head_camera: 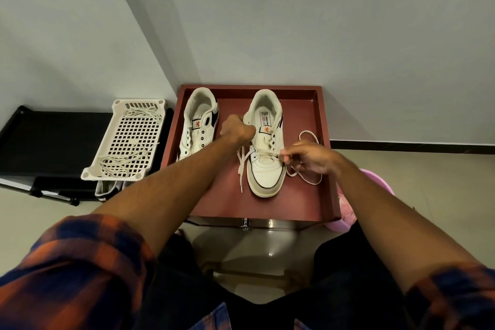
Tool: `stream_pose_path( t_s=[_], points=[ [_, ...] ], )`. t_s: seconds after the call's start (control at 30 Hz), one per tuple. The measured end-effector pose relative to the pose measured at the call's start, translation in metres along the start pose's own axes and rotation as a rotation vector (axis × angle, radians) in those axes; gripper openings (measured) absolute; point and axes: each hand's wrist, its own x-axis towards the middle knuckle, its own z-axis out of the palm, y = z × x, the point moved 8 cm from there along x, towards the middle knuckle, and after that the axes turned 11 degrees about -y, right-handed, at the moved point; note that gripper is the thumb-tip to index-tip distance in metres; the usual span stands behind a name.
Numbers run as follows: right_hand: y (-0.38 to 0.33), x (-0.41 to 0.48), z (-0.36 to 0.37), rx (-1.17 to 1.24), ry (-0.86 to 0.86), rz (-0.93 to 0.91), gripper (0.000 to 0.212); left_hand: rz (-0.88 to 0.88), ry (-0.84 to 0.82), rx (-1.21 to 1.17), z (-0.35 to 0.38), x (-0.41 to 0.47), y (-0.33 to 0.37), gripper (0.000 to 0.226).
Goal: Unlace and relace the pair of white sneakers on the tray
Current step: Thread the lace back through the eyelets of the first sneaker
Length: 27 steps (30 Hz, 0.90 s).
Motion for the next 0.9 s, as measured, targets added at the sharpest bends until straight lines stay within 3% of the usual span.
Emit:
stream_pose_path(
  t_s=[0.07,0.13,0.27,0.37,0.47,0.6,0.9],
  points=[
    [0.017,-0.01,-0.02,0.231,0.079,-0.002,0.029,-0.008,0.001,-0.014,0.0,0.002,-0.002,0.033],
    [0.022,-0.016,-0.035,0.249,0.208,-0.024,0.03,-0.009,-0.002,-0.004,0.001,0.007,-0.004,0.037],
    [-0.002,-0.017,-0.038,-0.342,0.42,0.029,0.01,-0.007,-0.016,-0.002,0.003,0.008,-0.005,0.033],
    [-0.035,-0.019,-0.023,-0.629,0.603,-0.081,0.007,-0.005,-0.03,-0.027,0.007,0.013,-0.01,0.033],
    [-0.068,-0.014,0.023,-0.891,0.549,-0.261,0.013,0.003,-0.018,-0.052,0.007,0.015,-0.011,0.04],
    [-0.078,0.005,0.055,-1.195,0.429,-0.234,0.024,0.014,0.002,-0.047,0.004,0.01,-0.008,0.041],
    [-0.069,-0.008,0.05,-1.284,0.428,-0.318,0.012,0.027,-0.012,-0.053,0.004,0.008,-0.008,0.039]
  ],
)
